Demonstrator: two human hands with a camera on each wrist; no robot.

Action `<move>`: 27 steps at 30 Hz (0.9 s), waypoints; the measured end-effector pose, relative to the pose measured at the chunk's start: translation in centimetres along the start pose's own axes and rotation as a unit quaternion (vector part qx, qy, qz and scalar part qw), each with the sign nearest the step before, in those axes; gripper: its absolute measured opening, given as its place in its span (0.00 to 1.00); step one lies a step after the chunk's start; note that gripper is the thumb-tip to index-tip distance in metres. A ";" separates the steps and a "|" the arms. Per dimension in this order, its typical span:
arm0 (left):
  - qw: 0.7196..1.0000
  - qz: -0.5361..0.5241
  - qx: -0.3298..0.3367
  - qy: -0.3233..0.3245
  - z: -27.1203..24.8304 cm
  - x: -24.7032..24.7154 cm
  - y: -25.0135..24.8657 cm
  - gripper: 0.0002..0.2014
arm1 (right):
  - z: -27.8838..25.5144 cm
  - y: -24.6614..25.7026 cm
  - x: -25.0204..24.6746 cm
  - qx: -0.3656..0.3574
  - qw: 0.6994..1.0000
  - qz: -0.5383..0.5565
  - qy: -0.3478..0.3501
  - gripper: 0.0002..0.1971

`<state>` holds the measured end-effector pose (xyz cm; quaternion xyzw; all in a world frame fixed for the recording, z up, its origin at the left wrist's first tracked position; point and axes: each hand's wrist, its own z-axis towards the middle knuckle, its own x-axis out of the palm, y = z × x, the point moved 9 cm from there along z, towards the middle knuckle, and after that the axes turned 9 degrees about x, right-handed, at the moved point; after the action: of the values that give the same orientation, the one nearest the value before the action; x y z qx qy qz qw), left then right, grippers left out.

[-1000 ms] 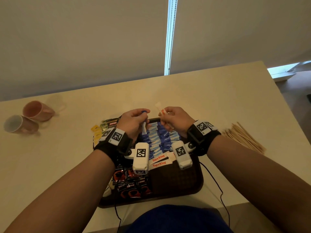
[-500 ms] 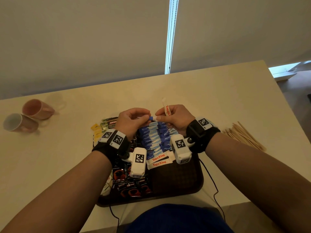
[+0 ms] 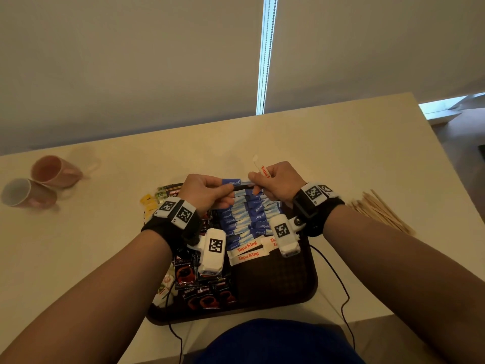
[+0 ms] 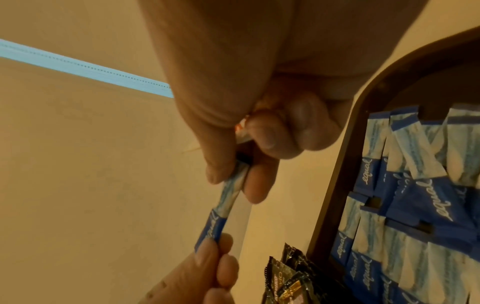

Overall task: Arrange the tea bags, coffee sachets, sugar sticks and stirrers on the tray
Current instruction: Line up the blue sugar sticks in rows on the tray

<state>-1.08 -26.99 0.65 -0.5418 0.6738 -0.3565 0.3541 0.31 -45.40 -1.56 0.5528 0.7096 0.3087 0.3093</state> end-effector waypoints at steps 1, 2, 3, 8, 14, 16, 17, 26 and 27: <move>1.000 0.009 -0.011 -0.001 0.2 -0.1 0.3 0.09 | 0.0 0.1 0.1 -0.006 1.000 -0.018 0.003 0.17; 1.000 0.016 -0.023 0.000 0.3 -0.1 0.5 0.09 | -0.1 0.4 0.1 -0.013 0.999 -0.033 0.005 0.14; 0.999 0.022 -0.032 0.003 0.3 -0.2 0.7 0.09 | -0.2 0.6 0.1 -0.021 0.999 -0.050 0.002 0.10; 0.994 0.095 0.013 -0.051 0.9 -2.2 0.5 0.05 | 1.2 0.6 0.4 -0.025 0.967 -0.248 -0.057 0.05; 0.995 0.019 0.013 -0.101 0.6 -4.1 0.1 0.04 | 3.3 -2.3 4.5 0.031 0.908 -0.418 -0.017 0.13; 0.996 0.014 0.013 -0.092 0.3 -4.0 0.0 0.04 | 3.5 -2.6 4.9 0.035 0.902 -0.429 -0.018 0.13; 0.996 0.012 0.015 -0.090 0.2 -4.0 -0.1 0.05 | 3.4 -2.6 4.8 0.030 0.902 -0.430 -0.026 0.14; 0.998 0.002 0.011 -0.066 -0.8 -2.8 0.6 0.06 | -0.5 -2.2 -0.2 0.008 0.944 -0.329 -0.027 0.11; 0.998 -0.001 0.011 -0.066 -0.8 -2.6 0.6 0.06 | -1.2 -2.9 -0.5 0.012 0.944 -0.331 -0.015 0.11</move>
<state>-1.68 -24.29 0.75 -0.5607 0.6444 -0.3280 0.4034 -2.29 -46.60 -3.00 0.2953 0.8513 0.1724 0.3978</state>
